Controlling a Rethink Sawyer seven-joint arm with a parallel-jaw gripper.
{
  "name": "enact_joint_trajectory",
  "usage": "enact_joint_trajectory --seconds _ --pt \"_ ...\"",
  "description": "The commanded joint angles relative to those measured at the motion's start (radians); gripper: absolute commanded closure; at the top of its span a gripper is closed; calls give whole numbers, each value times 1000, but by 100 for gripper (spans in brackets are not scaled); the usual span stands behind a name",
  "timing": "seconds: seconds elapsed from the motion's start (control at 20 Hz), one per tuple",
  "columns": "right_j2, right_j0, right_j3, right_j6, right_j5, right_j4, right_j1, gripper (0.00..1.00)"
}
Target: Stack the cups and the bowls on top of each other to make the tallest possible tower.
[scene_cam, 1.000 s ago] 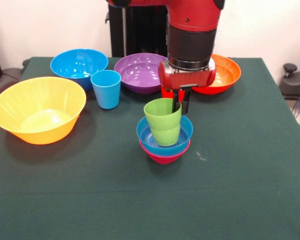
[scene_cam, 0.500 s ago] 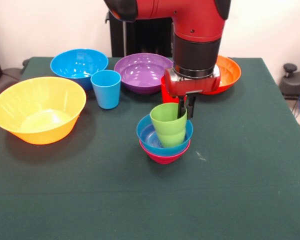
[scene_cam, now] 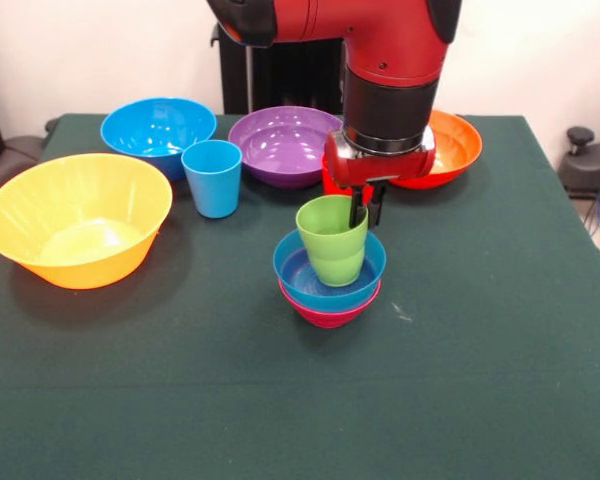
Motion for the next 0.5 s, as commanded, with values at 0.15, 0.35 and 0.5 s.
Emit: enact_joint_trajectory --seconds 0.15,0.35,0.5 --pt "37 8 -39 -302 101 -110 15 100" --pt "36 8 -45 -294 92 -116 17 100" --pt "34 12 -60 -295 95 -120 25 100"
